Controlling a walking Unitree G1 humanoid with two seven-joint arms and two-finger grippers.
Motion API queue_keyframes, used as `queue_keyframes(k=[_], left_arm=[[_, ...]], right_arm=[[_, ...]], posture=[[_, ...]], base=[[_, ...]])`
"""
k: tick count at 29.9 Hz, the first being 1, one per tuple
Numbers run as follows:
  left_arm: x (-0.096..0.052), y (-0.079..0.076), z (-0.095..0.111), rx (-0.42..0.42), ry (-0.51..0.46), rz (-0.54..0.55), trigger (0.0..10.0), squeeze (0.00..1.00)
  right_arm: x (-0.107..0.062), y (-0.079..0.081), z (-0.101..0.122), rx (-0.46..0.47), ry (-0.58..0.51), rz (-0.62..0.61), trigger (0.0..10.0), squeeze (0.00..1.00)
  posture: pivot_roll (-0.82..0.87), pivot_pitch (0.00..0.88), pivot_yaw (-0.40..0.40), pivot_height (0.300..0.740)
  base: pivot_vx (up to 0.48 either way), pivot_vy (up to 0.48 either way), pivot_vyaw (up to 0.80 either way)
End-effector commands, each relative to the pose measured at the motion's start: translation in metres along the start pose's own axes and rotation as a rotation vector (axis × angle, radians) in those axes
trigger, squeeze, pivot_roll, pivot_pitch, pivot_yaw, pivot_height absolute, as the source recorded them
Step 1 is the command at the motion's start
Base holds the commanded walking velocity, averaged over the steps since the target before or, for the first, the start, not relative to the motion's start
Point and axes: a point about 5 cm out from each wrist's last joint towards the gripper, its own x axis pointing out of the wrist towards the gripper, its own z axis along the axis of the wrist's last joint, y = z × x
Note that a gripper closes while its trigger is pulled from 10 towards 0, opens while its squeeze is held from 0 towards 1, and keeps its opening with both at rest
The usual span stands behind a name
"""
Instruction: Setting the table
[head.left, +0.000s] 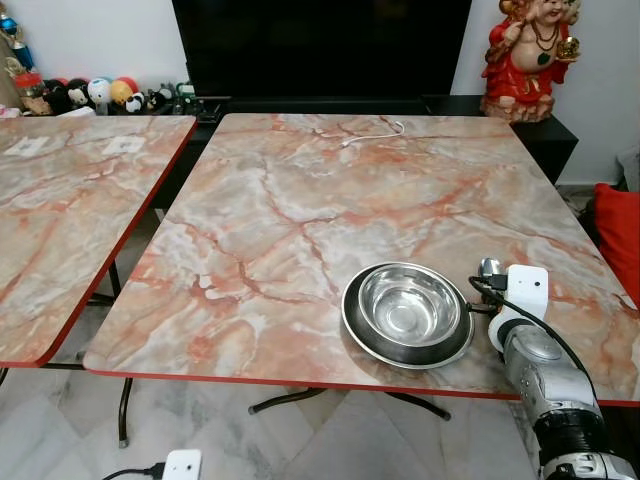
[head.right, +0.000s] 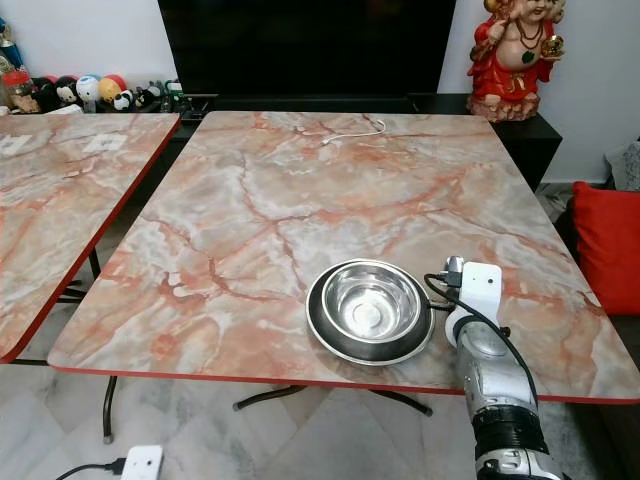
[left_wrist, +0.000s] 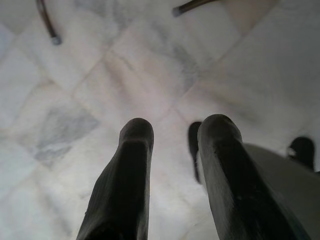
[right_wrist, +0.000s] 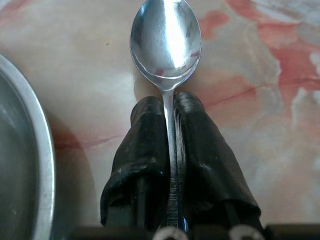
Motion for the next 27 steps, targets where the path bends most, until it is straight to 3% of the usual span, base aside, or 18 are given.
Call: queue_keyframes(k=[1,6,9,14,16,21,27], left_arm=[[-0.002,0.012,-0.004,-0.015,0.013,0.018,10.0,0.0],[-0.007,0.039,-0.007,-0.022,0.014,0.048,10.0,0.0],[-0.008,0.043,-0.008,-0.022,0.015,0.051,10.0,0.0],[-0.006,0.026,-0.01,-0.017,0.018,0.031,10.0,0.0],[-0.002,0.005,-0.007,-0.008,0.016,0.012,10.0,0.0],[0.002,-0.013,0.003,0.002,0.011,-0.004,10.0,0.0],[0.004,-0.002,0.012,0.001,0.004,0.011,10.0,0.0]], right_arm=[[-0.001,0.001,-0.001,0.013,0.004,0.012,10.0,0.0],[-0.001,0.005,-0.003,0.018,0.005,0.026,10.0,0.0],[-0.002,0.006,-0.005,0.005,0.011,0.03,10.0,0.0],[-0.002,0.005,-0.009,0.0,0.018,0.023,10.0,0.0],[-0.002,0.006,-0.01,0.003,0.022,0.022,10.0,0.0],[-0.003,0.006,-0.014,0.002,0.031,0.022,10.0,0.0],[-0.004,0.005,-0.011,0.012,0.008,0.009,10.0,0.0]], posture=[[-0.09,0.0,0.028,0.74],[-0.09,0.0,0.029,0.74],[-0.09,0.0,0.029,0.74],[-0.09,0.0,0.029,0.74],[-0.09,0.0,0.028,0.74],[-0.09,0.0,0.029,0.74],[-0.09,0.0,0.029,0.74]], base=[[0.0,0.0,0.0],[0.0,0.0,0.0],[0.0,0.0,0.0],[0.0,0.0,0.0],[0.0,0.0,0.0],[0.0,0.0,0.0],[0.0,0.0,0.0]])
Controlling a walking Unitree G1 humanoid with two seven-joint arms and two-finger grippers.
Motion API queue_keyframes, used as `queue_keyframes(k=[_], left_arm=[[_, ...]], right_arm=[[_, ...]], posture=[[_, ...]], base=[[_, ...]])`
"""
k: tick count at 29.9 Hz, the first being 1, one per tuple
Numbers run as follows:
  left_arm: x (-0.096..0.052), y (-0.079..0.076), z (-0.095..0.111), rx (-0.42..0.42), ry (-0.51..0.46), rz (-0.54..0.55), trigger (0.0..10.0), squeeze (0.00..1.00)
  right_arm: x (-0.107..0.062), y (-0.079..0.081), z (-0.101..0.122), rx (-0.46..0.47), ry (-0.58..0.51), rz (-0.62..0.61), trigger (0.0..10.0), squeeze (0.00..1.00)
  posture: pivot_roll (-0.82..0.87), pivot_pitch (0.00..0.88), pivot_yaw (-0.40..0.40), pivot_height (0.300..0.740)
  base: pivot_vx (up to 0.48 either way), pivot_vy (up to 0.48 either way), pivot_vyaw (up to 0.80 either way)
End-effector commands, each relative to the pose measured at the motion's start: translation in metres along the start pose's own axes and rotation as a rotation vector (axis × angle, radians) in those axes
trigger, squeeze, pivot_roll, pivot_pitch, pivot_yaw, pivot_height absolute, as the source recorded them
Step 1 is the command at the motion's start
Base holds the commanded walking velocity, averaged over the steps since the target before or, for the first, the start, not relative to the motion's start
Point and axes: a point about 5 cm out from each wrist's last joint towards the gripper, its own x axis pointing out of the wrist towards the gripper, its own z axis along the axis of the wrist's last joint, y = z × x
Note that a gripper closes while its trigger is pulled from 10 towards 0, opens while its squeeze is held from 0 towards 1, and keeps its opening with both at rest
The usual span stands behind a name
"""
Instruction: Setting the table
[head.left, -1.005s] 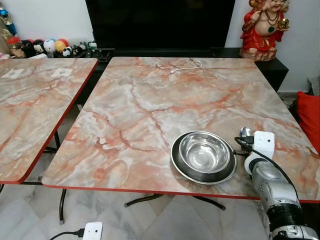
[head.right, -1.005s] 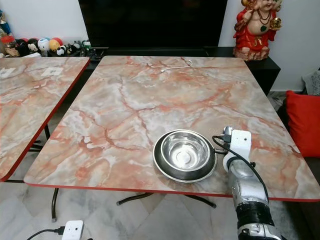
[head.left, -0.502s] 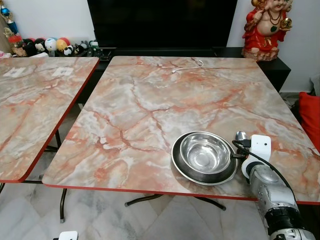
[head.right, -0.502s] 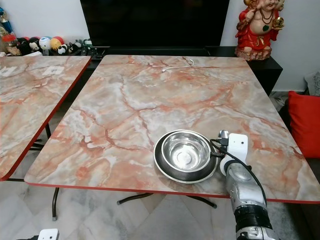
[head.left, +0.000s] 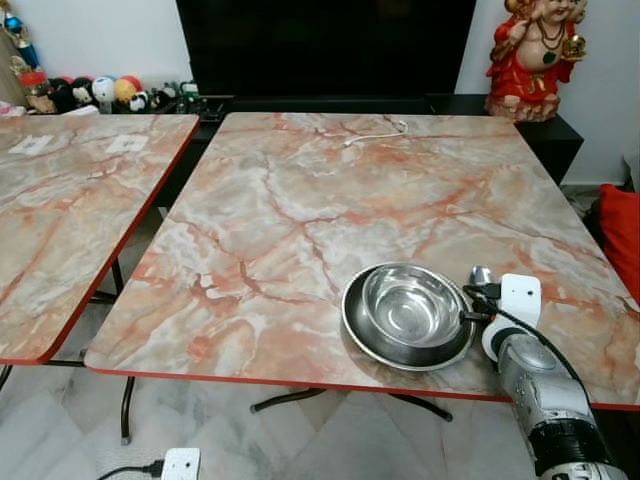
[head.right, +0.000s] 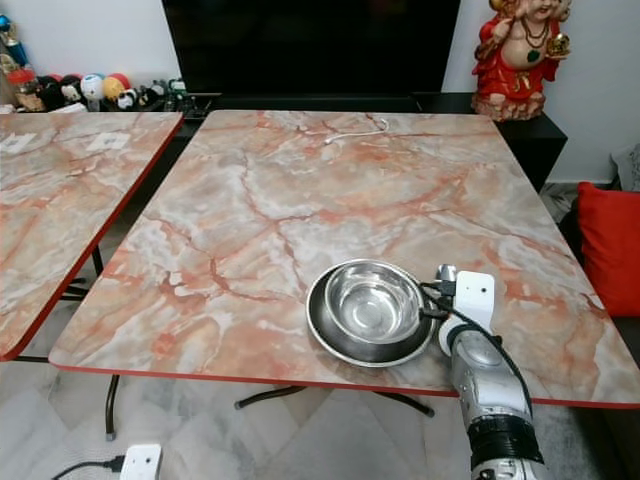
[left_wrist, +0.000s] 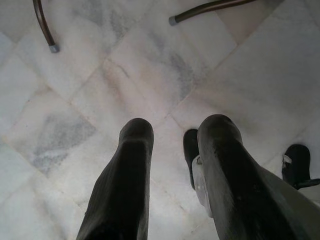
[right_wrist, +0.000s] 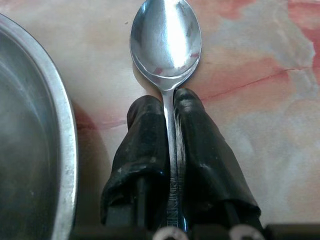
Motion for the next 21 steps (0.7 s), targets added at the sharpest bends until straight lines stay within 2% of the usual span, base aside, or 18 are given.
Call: queue_keyframes(k=[1,6,21], left_arm=[[-0.001,0.011,-0.002,0.0,0.02,0.022,10.0,0.0],[-0.002,0.02,-0.001,0.002,0.018,0.034,10.0,0.0],[0.001,0.01,0.004,0.007,0.01,0.02,10.0,0.0]], right_arm=[[-0.002,-0.001,0.0,0.014,-0.015,-0.014,10.0,0.0],[-0.002,-0.002,0.009,0.03,-0.057,-0.021,10.0,0.0],[-0.004,-0.006,0.007,0.026,-0.052,-0.037,10.0,0.0]], posture=[[-0.09,0.0,0.029,0.74],[-0.09,0.0,0.029,0.74],[-0.09,0.0,0.029,0.74]], base=[[0.0,0.0,0.0],[0.0,0.0,0.0],[0.0,0.0,0.0]])
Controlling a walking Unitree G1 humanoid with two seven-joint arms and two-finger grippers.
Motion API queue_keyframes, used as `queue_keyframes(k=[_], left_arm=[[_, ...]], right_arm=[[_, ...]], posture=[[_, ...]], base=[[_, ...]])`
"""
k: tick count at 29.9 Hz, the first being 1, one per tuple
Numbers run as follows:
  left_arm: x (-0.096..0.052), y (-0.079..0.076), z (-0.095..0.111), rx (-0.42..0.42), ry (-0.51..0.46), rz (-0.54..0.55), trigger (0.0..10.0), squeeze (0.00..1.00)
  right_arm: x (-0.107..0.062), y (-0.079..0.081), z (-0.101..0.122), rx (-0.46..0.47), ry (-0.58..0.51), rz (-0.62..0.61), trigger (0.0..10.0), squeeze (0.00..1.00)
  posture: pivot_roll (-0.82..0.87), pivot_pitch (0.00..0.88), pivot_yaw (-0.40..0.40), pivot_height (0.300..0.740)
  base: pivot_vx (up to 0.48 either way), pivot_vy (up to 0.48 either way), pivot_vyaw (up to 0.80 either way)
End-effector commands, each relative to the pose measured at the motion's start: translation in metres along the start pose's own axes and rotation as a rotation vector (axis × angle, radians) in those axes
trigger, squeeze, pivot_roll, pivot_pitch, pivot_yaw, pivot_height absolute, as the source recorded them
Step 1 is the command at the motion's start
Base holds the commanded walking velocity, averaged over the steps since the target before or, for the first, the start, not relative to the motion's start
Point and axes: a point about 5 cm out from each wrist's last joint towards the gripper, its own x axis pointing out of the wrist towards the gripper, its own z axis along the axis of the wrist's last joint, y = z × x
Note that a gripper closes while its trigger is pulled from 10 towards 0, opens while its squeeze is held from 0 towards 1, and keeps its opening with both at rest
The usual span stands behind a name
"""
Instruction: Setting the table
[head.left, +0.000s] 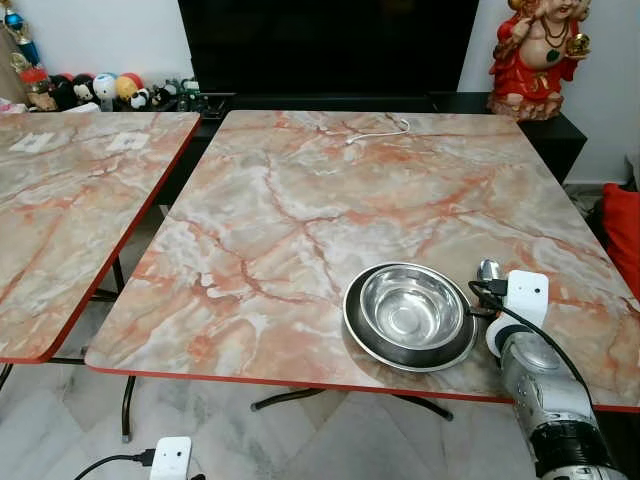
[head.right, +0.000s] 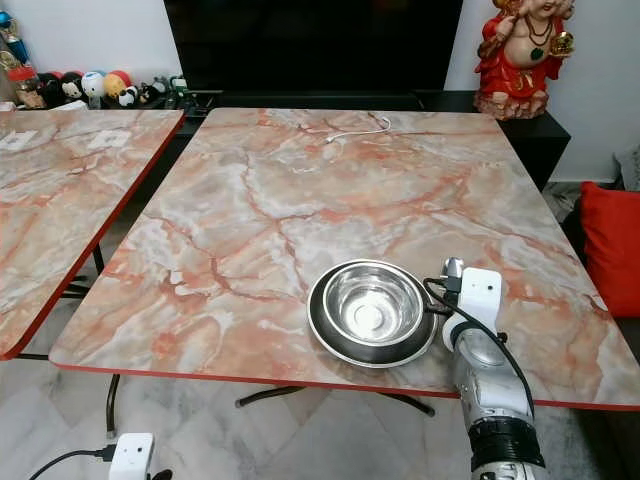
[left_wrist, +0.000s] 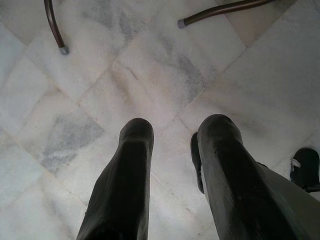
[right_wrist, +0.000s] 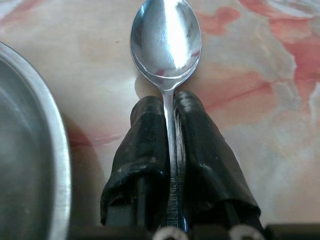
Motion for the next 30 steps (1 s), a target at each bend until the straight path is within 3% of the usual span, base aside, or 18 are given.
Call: queue_keyframes(k=[1,6,11,14,17,21,28,30], left_arm=[[0.0,0.002,-0.003,0.002,0.024,0.009,10.0,0.0],[-0.002,0.007,-0.008,-0.004,0.025,0.01,10.0,0.0],[-0.008,0.022,-0.02,-0.008,0.04,0.025,10.0,0.0],[-0.011,0.028,-0.026,-0.009,0.046,0.032,10.0,0.0],[-0.012,0.03,-0.028,-0.009,0.049,0.033,10.0,0.0],[-0.011,0.028,-0.029,-0.009,0.05,0.03,10.0,0.0],[-0.007,0.005,-0.023,-0.004,0.046,0.007,10.0,0.0],[-0.005,-0.001,-0.021,-0.002,0.045,0.001,10.0,0.0]], right_arm=[[-0.001,-0.002,0.003,0.005,-0.011,-0.003,10.0,0.0],[-0.001,-0.002,0.0,0.002,0.0,-0.005,10.0,0.0],[-0.001,-0.001,0.0,0.006,0.002,0.003,10.0,0.0],[-0.001,0.001,-0.002,0.003,0.01,0.018,10.0,0.13],[-0.001,0.002,-0.003,0.0,0.016,0.017,10.0,0.11],[-0.001,0.002,-0.003,0.001,0.018,0.019,10.0,0.13],[-0.001,0.002,-0.003,-0.003,0.021,0.016,10.0,0.15],[-0.001,0.002,-0.003,-0.004,0.02,0.015,10.0,0.69]], posture=[[-0.09,0.0,0.03,0.74],[-0.09,0.0,0.03,0.74],[-0.09,0.0,0.031,0.74],[-0.08,0.0,0.032,0.74],[-0.08,0.0,0.033,0.74],[-0.08,0.0,0.032,0.74],[-0.08,0.0,0.032,0.74],[-0.08,0.0,0.032,0.74]], base=[[0.0,0.0,0.0],[0.0,0.0,0.0],[0.0,0.0,0.0],[0.0,0.0,0.0],[0.0,0.0,0.0],[0.0,0.0,0.0],[0.0,0.0,0.0],[0.0,0.0,0.0]])
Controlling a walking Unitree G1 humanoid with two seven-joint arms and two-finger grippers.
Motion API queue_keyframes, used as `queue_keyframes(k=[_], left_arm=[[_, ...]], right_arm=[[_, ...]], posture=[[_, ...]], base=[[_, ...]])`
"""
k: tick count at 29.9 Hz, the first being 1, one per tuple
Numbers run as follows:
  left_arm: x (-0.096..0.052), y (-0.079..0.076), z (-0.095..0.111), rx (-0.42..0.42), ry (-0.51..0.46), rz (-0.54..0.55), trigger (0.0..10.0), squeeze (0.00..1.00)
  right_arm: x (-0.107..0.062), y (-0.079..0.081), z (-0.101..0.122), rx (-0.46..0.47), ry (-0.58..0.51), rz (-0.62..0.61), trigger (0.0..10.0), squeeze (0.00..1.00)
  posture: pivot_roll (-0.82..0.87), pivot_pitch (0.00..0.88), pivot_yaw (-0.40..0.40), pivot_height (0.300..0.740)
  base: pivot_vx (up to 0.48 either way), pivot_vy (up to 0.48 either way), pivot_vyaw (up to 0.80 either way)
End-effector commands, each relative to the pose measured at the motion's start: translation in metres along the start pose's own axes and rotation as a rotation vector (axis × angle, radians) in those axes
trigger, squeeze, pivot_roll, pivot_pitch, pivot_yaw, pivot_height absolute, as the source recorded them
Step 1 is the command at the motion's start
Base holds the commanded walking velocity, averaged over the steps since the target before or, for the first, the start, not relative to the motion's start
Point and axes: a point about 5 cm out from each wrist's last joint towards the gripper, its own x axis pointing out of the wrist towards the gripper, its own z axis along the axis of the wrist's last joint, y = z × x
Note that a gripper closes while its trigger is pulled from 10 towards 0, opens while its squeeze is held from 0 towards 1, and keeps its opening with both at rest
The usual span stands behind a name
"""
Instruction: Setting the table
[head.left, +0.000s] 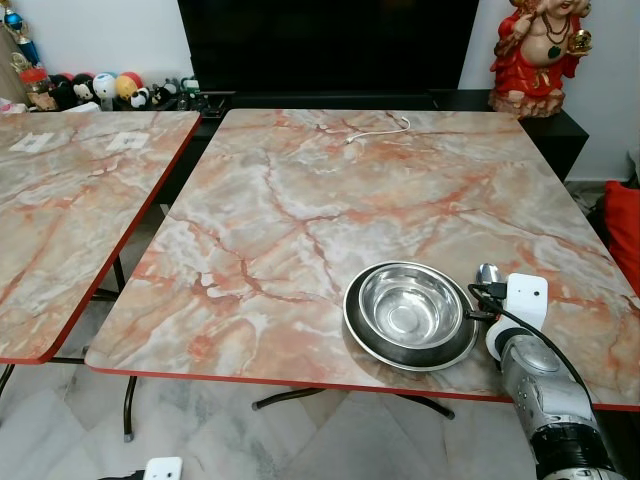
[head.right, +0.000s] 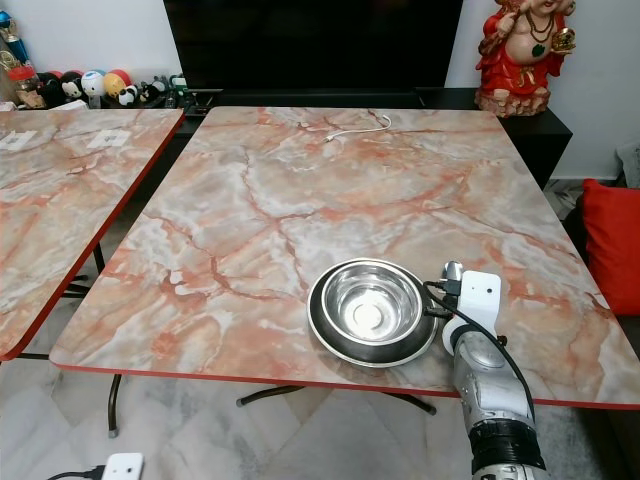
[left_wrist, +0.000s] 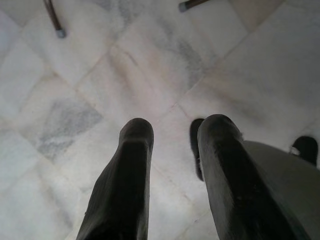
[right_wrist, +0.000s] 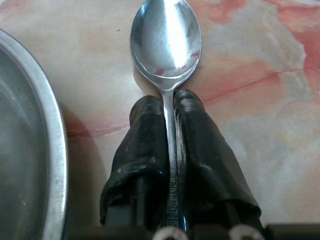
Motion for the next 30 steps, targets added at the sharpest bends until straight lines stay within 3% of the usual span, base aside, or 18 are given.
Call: queue_keyframes(k=[1,2,3,4,10,20,23,25,30], left_arm=[[0.001,-0.002,0.0,0.013,0.016,0.008,10.0,0.0],[0.001,-0.003,0.0,0.014,0.016,0.007,10.0,0.0],[0.001,-0.004,0.001,0.014,0.015,0.006,10.0,0.0],[0.001,-0.006,0.002,0.015,0.014,0.004,10.0,0.0],[0.002,-0.006,0.004,0.016,0.009,0.005,10.0,0.0],[-0.006,0.029,-0.007,0.009,0.014,0.039,10.0,0.0],[-0.006,0.036,-0.004,0.007,0.011,0.046,10.0,0.0],[-0.002,0.03,0.006,0.009,0.0,0.041,10.0,0.0],[0.004,0.008,0.018,0.017,-0.015,0.017,10.0,0.0]], right_arm=[[-0.001,0.001,-0.001,-0.002,0.007,0.006,10.0,0.69],[-0.001,0.001,-0.001,-0.004,0.007,0.003,10.0,0.62],[-0.001,0.001,-0.001,-0.007,0.007,-0.001,10.0,0.38],[-0.001,0.0,-0.001,-0.008,0.007,-0.003,10.0,0.0],[-0.001,0.0,-0.001,-0.009,0.008,-0.003,10.0,0.0],[-0.001,0.0,0.0,-0.009,0.001,-0.011,10.0,0.0],[-0.002,-0.001,0.006,-0.01,-0.047,-0.02,10.0,0.0],[-0.003,-0.001,0.016,0.005,-0.126,-0.025,10.0,0.0],[-0.003,-0.001,0.019,0.011,-0.135,-0.023,10.0,0.0]], posture=[[-0.08,0.0,0.032,0.74],[-0.08,0.0,0.033,0.74],[-0.08,0.0,0.033,0.74],[-0.08,0.0,0.033,0.74],[-0.08,0.0,0.033,0.74],[-0.08,0.0,0.032,0.74],[-0.08,0.0,0.032,0.74],[-0.08,0.0,0.032,0.74],[-0.09,0.0,0.032,0.74]], base=[[0.0,0.0,0.0],[0.0,0.0,0.0],[0.0,0.0,0.0],[0.0,0.0,0.0],[0.0,0.0,0.0],[0.0,0.0,0.0],[0.0,0.0,0.0],[0.0,0.0,0.0],[0.0,0.0,0.0]])
